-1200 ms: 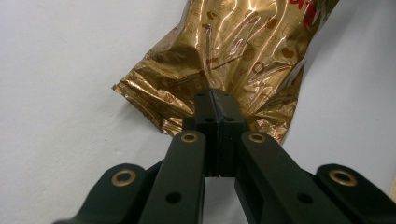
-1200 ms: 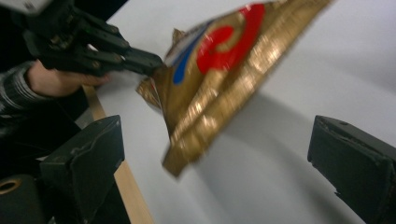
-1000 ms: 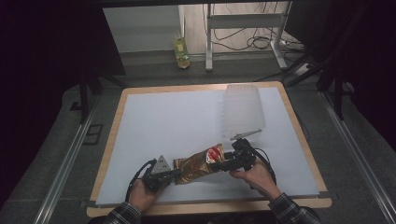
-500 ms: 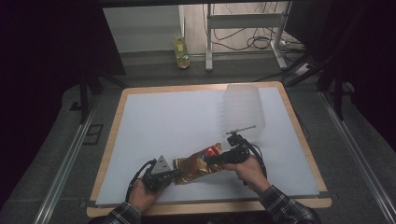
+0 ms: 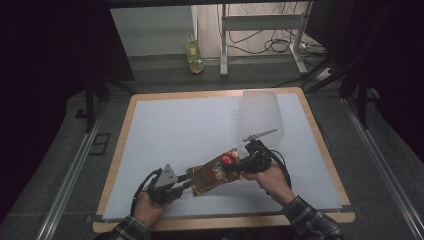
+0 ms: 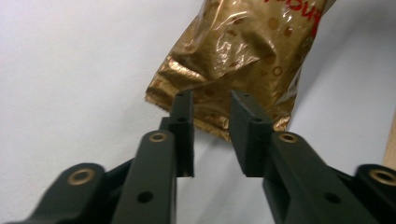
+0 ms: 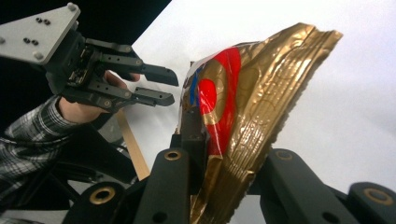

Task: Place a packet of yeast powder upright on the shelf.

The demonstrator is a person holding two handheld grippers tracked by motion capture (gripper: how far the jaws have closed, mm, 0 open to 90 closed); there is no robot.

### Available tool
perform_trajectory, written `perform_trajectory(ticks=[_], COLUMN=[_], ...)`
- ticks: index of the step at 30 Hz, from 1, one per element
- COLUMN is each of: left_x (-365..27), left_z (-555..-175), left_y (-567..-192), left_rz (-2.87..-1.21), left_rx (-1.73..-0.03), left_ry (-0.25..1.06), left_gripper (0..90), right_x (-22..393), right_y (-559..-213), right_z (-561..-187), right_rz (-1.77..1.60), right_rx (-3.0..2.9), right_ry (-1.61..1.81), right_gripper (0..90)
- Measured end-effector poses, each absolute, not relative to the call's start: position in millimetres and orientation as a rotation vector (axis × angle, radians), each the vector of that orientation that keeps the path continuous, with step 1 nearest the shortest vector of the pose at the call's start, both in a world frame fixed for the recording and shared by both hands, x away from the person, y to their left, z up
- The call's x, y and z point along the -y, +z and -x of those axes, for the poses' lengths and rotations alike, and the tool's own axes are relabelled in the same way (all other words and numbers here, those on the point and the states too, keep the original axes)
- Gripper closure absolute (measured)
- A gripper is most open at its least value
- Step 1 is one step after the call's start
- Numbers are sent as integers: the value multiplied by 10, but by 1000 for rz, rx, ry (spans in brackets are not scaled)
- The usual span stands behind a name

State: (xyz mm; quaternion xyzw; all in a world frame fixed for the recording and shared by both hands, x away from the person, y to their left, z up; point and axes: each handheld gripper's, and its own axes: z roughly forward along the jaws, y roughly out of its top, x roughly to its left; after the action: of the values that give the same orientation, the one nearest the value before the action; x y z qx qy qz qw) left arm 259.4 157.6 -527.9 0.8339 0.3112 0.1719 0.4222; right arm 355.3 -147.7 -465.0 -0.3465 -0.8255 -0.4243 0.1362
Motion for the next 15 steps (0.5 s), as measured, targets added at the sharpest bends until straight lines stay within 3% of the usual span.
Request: perform_trajectory(ticks=[15], left_x=[-1547], left_z=[-2596], left_y=[-5276], left_rz=[-2060], left_rx=[-762], left_ry=[435], left_gripper=[384], right_x=[1561], right_y=[-4347], right_z=[-3600], right_rz=[898], right_rx=[2575], right_ry=[-1256], right_gripper=[771])
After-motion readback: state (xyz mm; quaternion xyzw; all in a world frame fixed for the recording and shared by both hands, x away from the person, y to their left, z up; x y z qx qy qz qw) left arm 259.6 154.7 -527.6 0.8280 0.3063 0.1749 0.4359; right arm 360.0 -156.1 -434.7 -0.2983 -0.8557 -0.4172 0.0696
